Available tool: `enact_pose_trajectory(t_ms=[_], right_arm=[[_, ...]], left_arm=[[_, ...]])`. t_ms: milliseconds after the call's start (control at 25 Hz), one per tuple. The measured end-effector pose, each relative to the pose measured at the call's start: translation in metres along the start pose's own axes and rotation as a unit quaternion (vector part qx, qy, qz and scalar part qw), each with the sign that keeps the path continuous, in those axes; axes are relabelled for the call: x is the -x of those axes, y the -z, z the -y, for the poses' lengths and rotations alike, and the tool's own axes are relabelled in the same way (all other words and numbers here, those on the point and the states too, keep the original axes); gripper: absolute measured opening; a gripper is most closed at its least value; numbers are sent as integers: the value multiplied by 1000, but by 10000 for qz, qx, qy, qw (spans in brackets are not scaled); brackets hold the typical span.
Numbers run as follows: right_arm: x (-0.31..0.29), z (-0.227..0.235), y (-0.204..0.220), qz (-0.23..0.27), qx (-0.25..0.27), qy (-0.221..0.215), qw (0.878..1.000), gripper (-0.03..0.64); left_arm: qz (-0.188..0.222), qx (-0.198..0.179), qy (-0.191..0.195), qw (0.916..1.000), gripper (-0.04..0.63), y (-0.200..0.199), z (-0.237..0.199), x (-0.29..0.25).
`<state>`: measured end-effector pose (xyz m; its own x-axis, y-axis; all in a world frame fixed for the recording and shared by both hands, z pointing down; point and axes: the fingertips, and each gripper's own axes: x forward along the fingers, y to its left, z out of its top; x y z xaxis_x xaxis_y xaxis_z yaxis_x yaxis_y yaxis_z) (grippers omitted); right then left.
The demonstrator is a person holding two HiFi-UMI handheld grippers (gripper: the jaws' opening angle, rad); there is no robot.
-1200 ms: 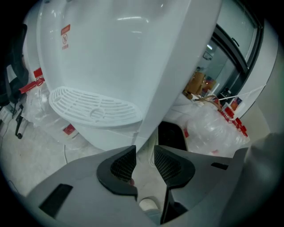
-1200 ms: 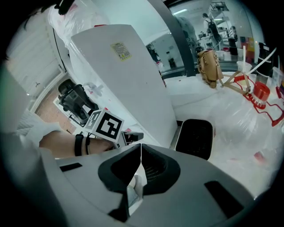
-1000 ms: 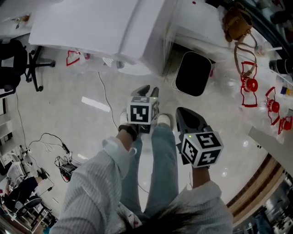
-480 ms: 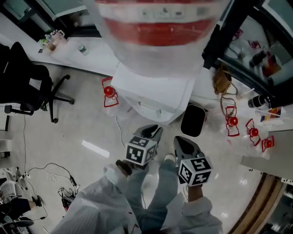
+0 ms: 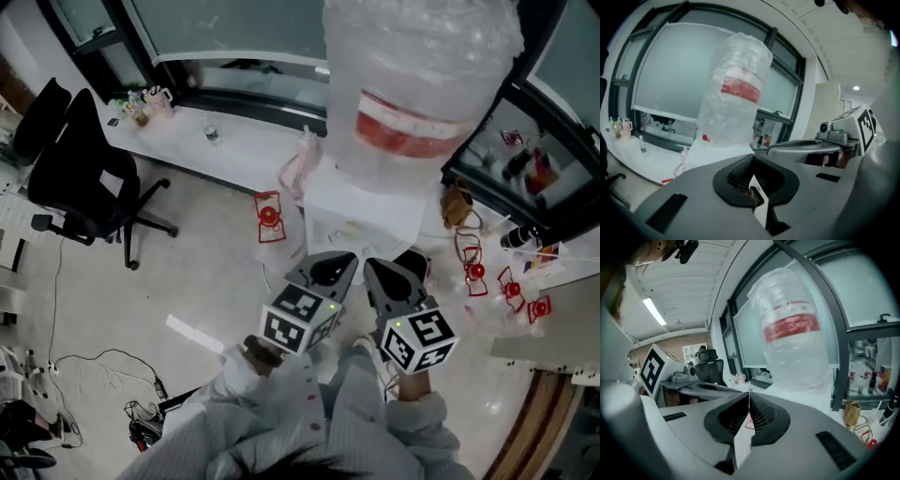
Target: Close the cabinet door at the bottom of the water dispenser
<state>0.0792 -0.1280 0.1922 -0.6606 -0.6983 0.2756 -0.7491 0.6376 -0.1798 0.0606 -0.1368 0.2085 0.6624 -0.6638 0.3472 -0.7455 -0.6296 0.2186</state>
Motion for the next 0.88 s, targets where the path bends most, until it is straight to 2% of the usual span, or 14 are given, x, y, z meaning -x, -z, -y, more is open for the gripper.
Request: enact_pose_trajectory(t_ms=[120, 280, 440, 560, 880], right_arm=[[5, -30, -32, 277, 178, -118, 9994, 14], [11, -59, -54, 521, 269, -166, 9981, 14], [14, -70, -62, 544, 343, -246, 9976, 14], [13, -77, -68, 536, 420, -330, 9971, 14], [13, -86, -70, 586, 507, -314, 9965, 14]], left_arm=[[381, -58, -62, 9992, 11, -28, -2, 39], [765, -115, -207, 9968, 10, -52, -7, 81], [919, -386, -303, 9946, 10, -65, -3, 96], [1050, -389, -315, 9932, 9, -75, -1, 104], [1084, -458, -398, 9923, 9, -73, -3, 114]])
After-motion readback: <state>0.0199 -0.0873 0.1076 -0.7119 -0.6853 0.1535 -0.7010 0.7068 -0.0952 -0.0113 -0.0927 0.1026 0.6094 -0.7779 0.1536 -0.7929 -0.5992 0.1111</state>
